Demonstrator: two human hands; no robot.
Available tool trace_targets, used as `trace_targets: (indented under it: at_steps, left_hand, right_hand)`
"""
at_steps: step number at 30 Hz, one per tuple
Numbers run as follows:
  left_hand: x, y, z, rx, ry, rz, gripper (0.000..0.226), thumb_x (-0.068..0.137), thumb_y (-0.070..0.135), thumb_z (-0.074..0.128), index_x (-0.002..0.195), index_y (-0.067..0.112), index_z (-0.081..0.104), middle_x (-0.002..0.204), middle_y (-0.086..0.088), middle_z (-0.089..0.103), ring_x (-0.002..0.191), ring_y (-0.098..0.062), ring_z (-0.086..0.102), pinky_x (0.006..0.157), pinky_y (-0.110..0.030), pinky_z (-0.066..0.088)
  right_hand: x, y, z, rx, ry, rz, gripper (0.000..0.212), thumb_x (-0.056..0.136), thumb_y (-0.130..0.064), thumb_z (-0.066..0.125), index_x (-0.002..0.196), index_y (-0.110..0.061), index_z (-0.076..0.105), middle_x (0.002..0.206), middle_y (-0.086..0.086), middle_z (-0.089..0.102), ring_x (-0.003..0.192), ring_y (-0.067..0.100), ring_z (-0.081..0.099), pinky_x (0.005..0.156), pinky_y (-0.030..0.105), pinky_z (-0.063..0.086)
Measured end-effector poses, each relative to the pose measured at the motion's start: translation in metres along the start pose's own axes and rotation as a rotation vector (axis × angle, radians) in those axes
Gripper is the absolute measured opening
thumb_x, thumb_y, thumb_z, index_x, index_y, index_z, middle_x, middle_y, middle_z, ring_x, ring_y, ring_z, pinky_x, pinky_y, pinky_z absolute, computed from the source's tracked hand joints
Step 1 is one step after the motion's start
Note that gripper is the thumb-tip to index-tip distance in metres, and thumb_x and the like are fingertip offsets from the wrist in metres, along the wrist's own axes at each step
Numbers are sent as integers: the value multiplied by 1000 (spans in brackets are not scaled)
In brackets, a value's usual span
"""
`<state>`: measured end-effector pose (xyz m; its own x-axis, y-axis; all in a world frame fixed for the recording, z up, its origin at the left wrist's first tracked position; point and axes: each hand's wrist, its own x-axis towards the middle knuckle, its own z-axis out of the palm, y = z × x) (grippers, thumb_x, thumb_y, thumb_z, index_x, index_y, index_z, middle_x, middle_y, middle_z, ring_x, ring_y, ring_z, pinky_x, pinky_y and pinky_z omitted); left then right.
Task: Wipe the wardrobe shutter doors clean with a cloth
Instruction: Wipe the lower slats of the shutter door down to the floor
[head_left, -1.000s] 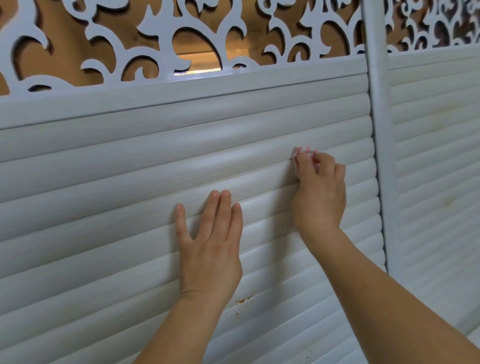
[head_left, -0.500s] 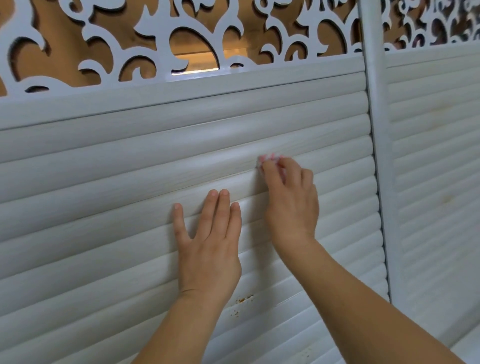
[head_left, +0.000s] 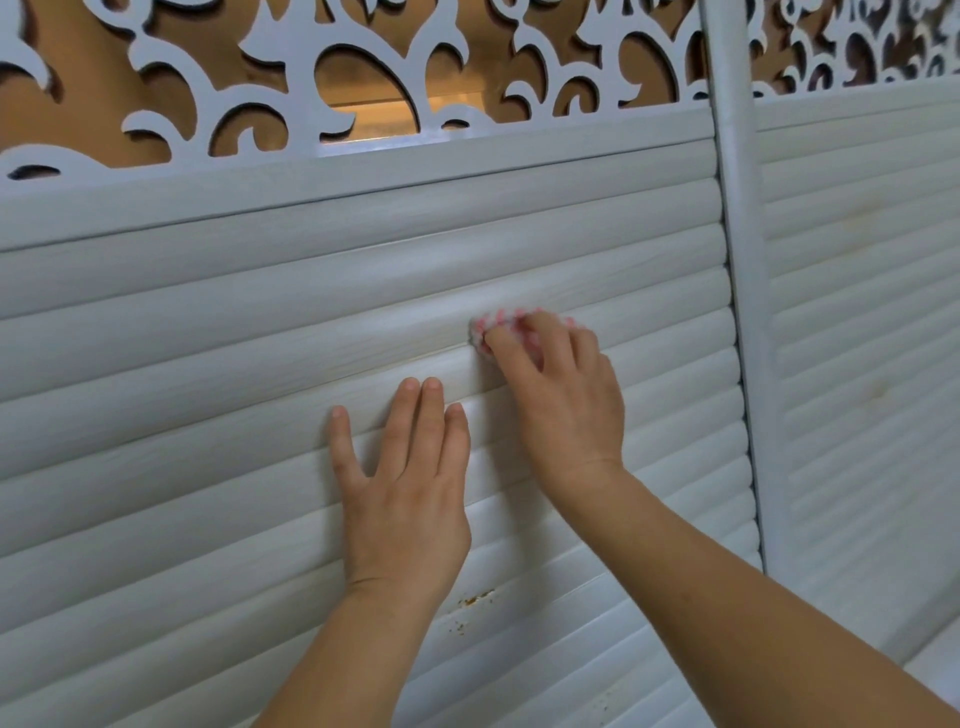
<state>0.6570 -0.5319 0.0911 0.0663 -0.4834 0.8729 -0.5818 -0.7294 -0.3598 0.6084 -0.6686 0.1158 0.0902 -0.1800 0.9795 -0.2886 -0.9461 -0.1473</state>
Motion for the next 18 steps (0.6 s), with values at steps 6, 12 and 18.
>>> trace_targets:
  at_steps: [6,12,18]
  left_hand:
    - [4,3,1,11,30,-32,47,70,3,37,111,6,60,129,-14,54,127,-28,37,103,-64,15]
    - [4,2,5,31,58,-21,46,68,0,45,112,7,57,129,-14,53,127,-29,39,103,-64,16]
    - [2,1,7,29,79,-13,47,71,2,37,113,6,59,129,-15,53,127,-29,39,103,-64,17]
  right_hand:
    - [6,35,-3,-61,-26,148,47,77,-12,39,115,-20,65,118,15,60,98,41,53,66,40,48]
    - [14,85,-5,-128,-123,372,60,85,3,50,136,-26,47,142,8,40,117,38,39,85,41,38]
    - [32,127,-13,-182,-199,567,61,88,1,43,139,-33,38,143,7,31,118,34,34,91,39,35]
